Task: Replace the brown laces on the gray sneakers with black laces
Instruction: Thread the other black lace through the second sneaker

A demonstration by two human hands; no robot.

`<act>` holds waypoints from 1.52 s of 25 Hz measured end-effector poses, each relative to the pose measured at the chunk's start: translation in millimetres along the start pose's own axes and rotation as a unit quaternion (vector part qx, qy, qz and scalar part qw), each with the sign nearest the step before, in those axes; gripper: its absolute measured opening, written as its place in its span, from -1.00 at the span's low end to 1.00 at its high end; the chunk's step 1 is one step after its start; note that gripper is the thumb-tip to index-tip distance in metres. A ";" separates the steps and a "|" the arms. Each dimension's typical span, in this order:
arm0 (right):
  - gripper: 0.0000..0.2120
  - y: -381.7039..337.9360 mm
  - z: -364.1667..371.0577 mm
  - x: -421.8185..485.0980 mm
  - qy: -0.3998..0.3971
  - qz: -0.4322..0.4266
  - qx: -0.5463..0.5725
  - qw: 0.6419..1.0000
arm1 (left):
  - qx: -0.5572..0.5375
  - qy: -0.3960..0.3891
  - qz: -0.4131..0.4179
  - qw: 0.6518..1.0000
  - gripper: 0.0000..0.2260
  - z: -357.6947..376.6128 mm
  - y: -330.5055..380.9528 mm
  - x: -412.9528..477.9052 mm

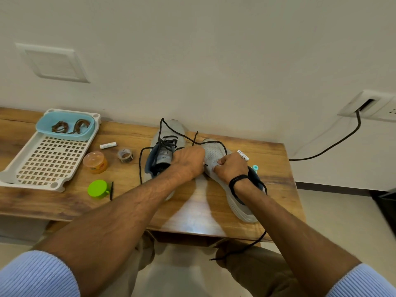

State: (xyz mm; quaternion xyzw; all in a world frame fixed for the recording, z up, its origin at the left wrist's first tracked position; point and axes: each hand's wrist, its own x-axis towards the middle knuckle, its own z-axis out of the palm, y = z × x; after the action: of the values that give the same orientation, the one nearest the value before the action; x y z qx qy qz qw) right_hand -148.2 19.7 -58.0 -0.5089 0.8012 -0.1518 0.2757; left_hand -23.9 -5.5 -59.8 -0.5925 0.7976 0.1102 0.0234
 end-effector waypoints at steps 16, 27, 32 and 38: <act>-0.92 6.2 1.9 -2.4 -0.022 0.023 0.118 0.993 | -0.183 0.073 -0.004 0.980 -0.83 20.1 10.1 10.7; -0.92 4.4 0.1 -3.4 -0.024 0.027 0.141 0.989 | -0.089 0.089 -0.001 0.992 -0.86 10.5 16.6 3.2; -0.89 5.7 -0.2 -4.0 -0.017 0.057 0.180 0.982 | -0.045 0.090 0.032 0.994 -0.76 -1.1 23.0 -5.1; -0.76 5.4 1.6 -3.2 -0.037 0.101 0.269 0.957 | 0.083 0.076 0.070 0.991 -0.89 -8.6 30.9 -6.8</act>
State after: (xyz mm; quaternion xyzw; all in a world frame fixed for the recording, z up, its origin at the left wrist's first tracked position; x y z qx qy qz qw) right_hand -150.1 24.9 -61.2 -0.3374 0.7673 -0.3141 0.4458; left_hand -50.4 7.5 -45.7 -0.5375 0.8433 0.0000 0.0041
